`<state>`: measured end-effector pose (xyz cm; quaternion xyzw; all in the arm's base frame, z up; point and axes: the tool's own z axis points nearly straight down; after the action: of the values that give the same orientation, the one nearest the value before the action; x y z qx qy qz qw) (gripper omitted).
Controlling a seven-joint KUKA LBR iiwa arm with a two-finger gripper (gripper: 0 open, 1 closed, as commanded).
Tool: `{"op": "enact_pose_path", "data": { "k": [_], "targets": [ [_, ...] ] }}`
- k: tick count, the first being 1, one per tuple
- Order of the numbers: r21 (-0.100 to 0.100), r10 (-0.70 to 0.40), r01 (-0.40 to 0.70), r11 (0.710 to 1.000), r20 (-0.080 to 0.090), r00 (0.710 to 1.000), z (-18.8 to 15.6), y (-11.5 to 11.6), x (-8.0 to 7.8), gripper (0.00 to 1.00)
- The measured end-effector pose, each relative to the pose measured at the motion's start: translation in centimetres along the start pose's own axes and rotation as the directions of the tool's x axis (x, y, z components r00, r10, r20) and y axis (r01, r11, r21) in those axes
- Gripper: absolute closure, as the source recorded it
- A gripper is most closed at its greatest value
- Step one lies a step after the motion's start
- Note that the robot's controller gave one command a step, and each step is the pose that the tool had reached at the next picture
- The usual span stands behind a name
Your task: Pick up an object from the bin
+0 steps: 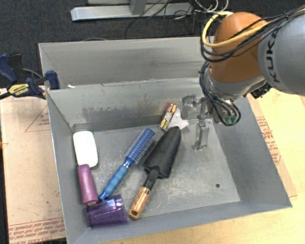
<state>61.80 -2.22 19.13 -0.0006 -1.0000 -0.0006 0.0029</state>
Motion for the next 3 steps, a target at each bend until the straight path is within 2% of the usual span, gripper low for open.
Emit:
{"op": "enact_pose_path", "data": {
  "k": [1, 2, 3],
  "targets": [
    [0.001, -0.001, 0.001, 1.0, 0.008, 1.0, -0.5, 0.0, -0.2, 0.0],
    [0.0, -0.113, 0.113, 0.994, 0.008, 0.994, 5.7, 3.4, -2.3, 0.0],
    [-0.001, -0.01, 0.01, 1.0, 0.007, 1.0, 7.5, 6.6, 0.8, 0.0]
  ]
}}
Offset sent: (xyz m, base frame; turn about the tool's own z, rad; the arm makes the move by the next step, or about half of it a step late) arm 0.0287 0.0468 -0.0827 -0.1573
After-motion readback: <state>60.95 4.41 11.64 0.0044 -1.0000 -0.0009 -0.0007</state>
